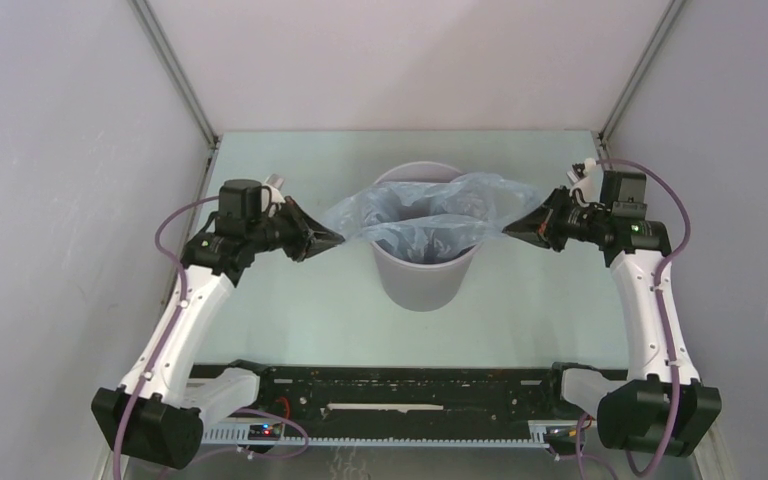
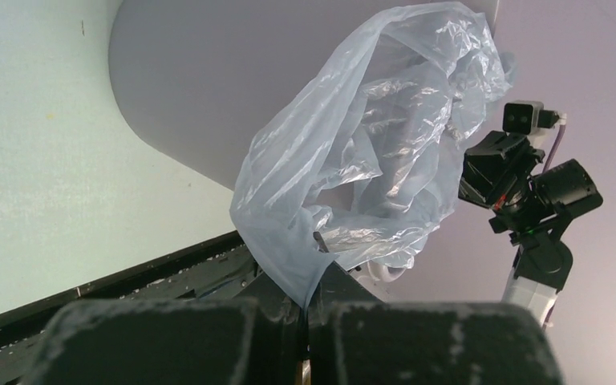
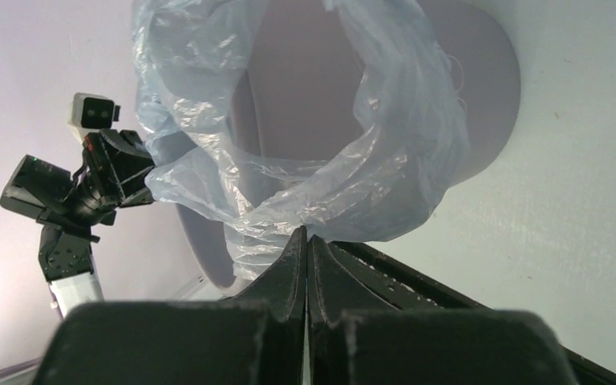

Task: Put the trash bags into the trash bin

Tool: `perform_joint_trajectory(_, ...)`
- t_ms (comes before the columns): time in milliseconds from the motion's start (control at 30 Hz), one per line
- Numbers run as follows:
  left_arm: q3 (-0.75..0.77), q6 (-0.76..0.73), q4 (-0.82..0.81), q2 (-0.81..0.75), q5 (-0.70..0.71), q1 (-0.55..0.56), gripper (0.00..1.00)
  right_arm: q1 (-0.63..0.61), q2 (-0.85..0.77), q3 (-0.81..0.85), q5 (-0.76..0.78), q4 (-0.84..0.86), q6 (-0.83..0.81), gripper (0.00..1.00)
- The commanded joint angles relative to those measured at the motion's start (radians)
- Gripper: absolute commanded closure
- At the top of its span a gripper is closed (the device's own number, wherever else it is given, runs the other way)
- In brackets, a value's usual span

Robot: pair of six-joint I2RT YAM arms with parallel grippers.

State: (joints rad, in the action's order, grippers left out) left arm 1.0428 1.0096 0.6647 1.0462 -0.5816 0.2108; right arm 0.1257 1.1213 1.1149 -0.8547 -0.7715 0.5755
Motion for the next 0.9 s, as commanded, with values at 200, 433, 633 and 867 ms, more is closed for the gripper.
perform_joint_trajectory(200,0.024,-0.159,0.048,-0.071,-0.094,-0.024,1.0,0.014,-0.071,0.002,-0.016,-0.132,-0.086,1.0)
perform_joint_trajectory(433,0.031,-0.244,0.165,-0.113,-0.08,-0.024,1.0,0.027,-0.14,0.002,-0.01,-0.229,-0.105,1.0)
perform_joint_trajectory(633,0.052,-0.343,0.3,-0.098,-0.004,-0.023,1.0,0.038,-0.142,0.002,0.07,-0.294,-0.174,1.0)
perform_joint_trajectory(867,0.033,-0.361,0.332,-0.106,0.041,-0.024,1.0,0.041,-0.145,-0.005,0.118,-0.313,-0.196,1.0)
